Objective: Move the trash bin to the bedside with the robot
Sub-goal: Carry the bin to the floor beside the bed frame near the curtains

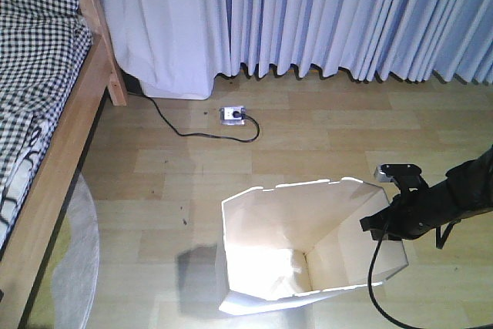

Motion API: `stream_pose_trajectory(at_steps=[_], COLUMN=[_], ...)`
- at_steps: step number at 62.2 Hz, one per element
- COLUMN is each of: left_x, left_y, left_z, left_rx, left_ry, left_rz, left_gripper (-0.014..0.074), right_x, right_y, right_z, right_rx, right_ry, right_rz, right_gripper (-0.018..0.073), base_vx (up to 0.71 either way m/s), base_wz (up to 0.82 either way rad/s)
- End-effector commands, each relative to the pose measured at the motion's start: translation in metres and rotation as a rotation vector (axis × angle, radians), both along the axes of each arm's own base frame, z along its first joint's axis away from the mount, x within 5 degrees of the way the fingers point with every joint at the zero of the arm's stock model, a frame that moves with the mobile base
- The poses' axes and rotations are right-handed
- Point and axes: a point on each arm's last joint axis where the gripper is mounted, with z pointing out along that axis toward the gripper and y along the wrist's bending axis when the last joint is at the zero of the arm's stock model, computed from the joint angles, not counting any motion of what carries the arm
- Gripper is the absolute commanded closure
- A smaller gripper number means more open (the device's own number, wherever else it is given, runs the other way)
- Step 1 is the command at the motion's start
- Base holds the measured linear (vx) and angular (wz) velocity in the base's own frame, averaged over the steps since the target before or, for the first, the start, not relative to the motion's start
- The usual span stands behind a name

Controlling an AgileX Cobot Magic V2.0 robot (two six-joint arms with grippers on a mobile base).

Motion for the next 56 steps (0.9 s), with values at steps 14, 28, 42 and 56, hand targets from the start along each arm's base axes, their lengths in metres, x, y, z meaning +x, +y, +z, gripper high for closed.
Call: stream_pose_trajectory(at_steps=[14,28,42,56], left_x=[0.0006,0.0006,0.0006,0.0006], left_y=[-0.0001,-0.0001,-0.0001,-0.0001], left_z=[0.0007,0.0007,0.0007,0.0007], left_rx=[-0.008,-0.008,-0.008,-0.008], left_ry=[-0.065,-0.065,-0.065,-0.065], left_rz=[0.000,0.000,0.000,0.000], left_gripper=[0.0603,0.0603,0.0603,0.0603], right_x=[0.0106,0.0106,0.0106,0.0106], right_y=[0.0108,0.0108,0.0108,0.0108], right_z=[0.0287,0.0287,0.0287,0.0287], right_rx=[0.164,0.164,0.164,0.164], right_ry=[-0.058,-0.058,-0.058,-0.058], right_rz=[-0.011,-0.011,-0.011,-0.011], right_gripper=[0.0565,0.0565,0.0565,0.0565], base_vx=[0.24,0.23,0.22,0.21], base_wz=[-0.01,-0.01,0.00,0.02])
